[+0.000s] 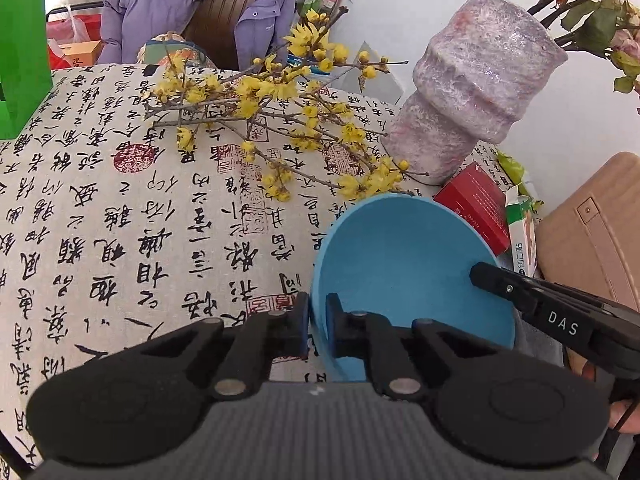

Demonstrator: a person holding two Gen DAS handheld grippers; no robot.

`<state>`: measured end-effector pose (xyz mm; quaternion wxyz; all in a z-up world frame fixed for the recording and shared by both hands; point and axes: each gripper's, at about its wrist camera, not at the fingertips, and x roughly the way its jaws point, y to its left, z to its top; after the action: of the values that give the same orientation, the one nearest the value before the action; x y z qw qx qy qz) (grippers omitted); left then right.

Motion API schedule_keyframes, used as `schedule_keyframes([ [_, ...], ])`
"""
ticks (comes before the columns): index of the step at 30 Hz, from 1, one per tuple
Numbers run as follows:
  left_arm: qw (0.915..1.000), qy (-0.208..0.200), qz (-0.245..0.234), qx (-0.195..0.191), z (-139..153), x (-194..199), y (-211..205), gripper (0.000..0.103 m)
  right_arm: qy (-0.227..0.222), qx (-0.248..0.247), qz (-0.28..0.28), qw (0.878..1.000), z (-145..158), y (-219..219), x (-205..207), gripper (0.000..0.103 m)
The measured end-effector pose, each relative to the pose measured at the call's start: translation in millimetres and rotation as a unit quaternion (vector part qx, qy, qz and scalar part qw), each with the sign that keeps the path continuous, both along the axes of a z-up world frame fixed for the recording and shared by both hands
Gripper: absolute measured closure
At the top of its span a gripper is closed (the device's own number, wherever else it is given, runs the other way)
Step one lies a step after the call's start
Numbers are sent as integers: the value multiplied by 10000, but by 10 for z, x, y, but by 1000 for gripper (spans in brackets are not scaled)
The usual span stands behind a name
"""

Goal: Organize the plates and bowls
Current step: 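Carry both held blue bowls back toward the plate stack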

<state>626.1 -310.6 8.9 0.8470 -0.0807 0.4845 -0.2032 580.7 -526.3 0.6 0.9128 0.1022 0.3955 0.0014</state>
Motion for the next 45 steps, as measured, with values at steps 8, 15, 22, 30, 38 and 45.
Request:
schedule_keyframes([
  [8, 9997, -200, 61, 90, 335, -553, 99, 95, -251, -128, 174, 9995, 336, 161, -469, 98],
  [15, 9991, -349, 105, 209, 497, -1314, 129, 94, -325, -77, 235, 9992, 521, 185, -1157, 98],
  [22, 9996, -231, 171, 63, 472, -2118, 269, 94, -390, -197, 346, 9984, 581, 242, -2024, 98],
  [30, 9996, -240, 94, 108, 396, -2978, 320, 94, -374, -92, 268, 9989, 463, 262, -2982, 98],
  [38, 9996, -269, 94, 75, 382, -3515, 409, 94, -395, -163, 284, 9987, 467, 341, -3561, 98],
  [45, 9993, -375, 68, 43, 468, -3709, 493, 94, -489, -197, 323, 9981, 571, 420, -3776, 98],
])
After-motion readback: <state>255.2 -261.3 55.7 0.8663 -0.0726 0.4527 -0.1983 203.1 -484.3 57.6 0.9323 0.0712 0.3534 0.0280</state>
